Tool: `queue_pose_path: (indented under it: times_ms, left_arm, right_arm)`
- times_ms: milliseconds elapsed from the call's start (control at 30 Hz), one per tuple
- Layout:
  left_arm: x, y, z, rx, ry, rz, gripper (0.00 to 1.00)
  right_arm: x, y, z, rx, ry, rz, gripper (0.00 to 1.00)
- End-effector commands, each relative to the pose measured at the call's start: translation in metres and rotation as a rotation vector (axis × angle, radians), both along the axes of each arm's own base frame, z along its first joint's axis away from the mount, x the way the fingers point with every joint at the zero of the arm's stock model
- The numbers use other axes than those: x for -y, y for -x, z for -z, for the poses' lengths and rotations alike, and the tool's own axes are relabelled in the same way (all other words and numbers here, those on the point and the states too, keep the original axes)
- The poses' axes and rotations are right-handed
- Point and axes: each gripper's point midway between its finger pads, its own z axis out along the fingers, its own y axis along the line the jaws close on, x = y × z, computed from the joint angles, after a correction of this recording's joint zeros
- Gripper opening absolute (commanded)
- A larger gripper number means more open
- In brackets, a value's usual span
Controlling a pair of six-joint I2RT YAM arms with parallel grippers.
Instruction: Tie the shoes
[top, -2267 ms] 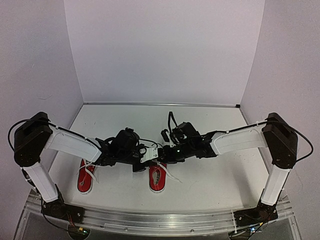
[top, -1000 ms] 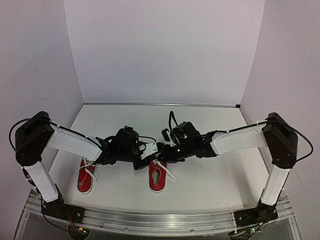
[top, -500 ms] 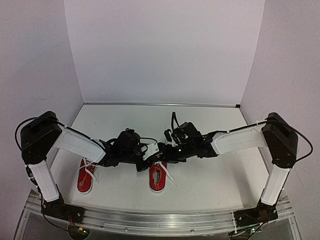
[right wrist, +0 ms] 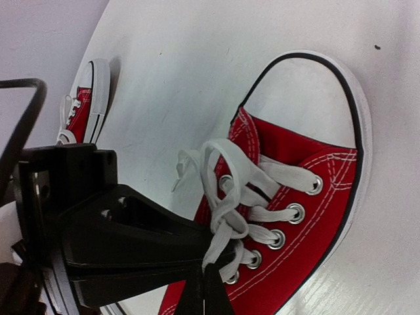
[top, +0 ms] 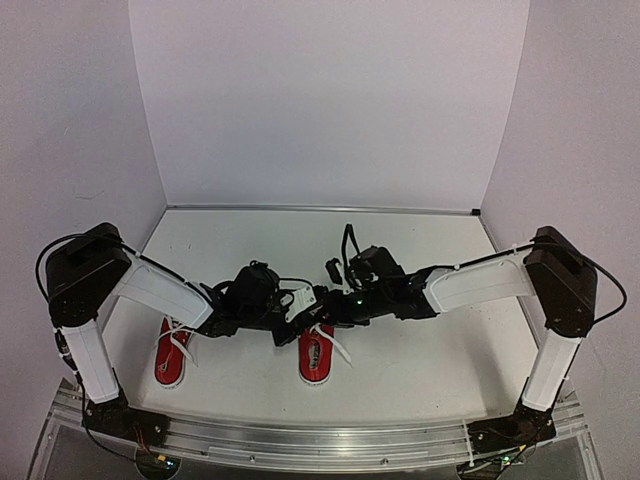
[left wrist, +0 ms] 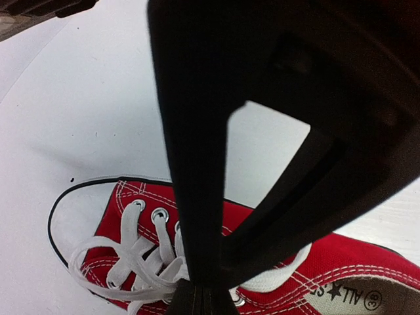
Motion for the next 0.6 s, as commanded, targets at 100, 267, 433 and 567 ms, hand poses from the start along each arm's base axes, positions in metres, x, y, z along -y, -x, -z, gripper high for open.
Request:
queue_pose_path:
  times_ms: [100, 267, 433, 567]
  left_arm:
    - [-0.004, -0.009, 0.001, -0.043, 0.064, -0.067, 0.0]
    - [-0.007, -0.01, -0.007, -0.061, 0.136, -0.079, 0.0]
    - [0.0, -0.007, -0.015, -0.102, 0.227, -0.054, 0.0]
    - [0.01, -0.005, -0.018, -0.14, 0.288, -0.03, 0.0]
  right_arm:
    - [-0.02, 0.008, -0.021, 0.022, -0.098, -0.063, 0.0]
    - [-0.017, 0.011, -0.013, -0.003, -0.09, -0.056, 0.01]
    - [-0.013, 0.014, -0.004, -0.02, -0.076, -0.048, 0.03]
    - [-0.012, 0.015, -0.004, -0.02, -0.079, -0.046, 0.07]
